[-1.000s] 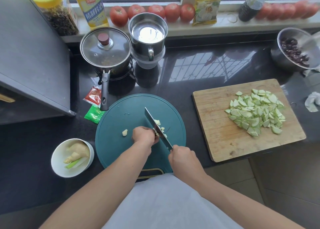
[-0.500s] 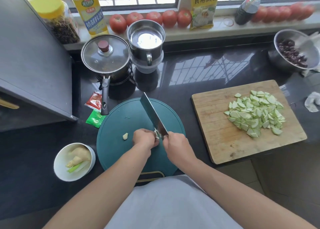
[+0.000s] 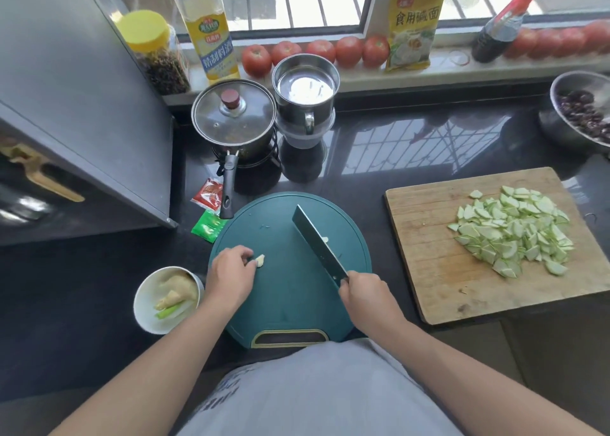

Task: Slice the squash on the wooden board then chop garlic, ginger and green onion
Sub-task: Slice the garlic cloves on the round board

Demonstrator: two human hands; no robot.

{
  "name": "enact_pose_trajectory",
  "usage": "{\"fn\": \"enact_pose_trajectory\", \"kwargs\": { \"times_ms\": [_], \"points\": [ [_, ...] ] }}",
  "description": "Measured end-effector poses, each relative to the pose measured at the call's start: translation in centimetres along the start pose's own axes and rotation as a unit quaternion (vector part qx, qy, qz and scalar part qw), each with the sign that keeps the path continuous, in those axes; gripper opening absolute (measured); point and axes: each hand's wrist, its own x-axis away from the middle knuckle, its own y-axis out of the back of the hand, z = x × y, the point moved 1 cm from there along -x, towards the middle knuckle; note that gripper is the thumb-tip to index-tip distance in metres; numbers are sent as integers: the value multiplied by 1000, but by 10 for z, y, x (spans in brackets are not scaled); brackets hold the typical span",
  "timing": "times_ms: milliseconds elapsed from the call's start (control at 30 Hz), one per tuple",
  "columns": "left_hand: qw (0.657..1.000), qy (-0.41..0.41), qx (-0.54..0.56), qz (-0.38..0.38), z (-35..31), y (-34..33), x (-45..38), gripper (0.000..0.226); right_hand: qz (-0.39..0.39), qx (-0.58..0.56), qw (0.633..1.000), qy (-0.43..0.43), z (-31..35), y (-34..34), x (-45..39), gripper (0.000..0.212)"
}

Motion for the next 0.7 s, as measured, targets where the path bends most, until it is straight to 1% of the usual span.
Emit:
{"fn": "enact_pose_trajectory", "kwargs": {
  "times_ms": [100,167,233,300,367,433,467,533,567,633,700],
  "points": [
    [999,-32,-17,25,-20,-13,7,10,0,9,1000,7,1,6,-6,30],
    [997,-59,-25,48,-35,-24,16,9,7,1,1000,5,3,7,-5,30],
    [996,-70,2,64,-44,-36,24,12,12,-10,1000,2,5,5,1,31],
    [996,-44,56,58,-43,-45,31,14,13,-16,1000,7,5,1,9,33],
    [993,22,104,46,-37,-49,35,8,13,-15,1000,12,4,-3,17,33],
    [983,79,153,55,-30,-52,35,11,11,4,1000,15,2,-7,22,33],
    [979,89,174,62,-29,-52,35,13,11,13,1000,17,2,-9,24,34],
    [974,75,200,75,-32,-53,34,11,14,21,1000,16,2,-12,27,33],
    [977,54,190,84,-34,-53,32,9,16,22,999,16,2,-13,27,32],
    [987,12,123,99,-38,-56,31,8,16,23,999,15,4,-14,28,30],
    [993,7,78,92,-40,-59,30,4,13,25,999,17,4,-14,28,29]
  ]
}}
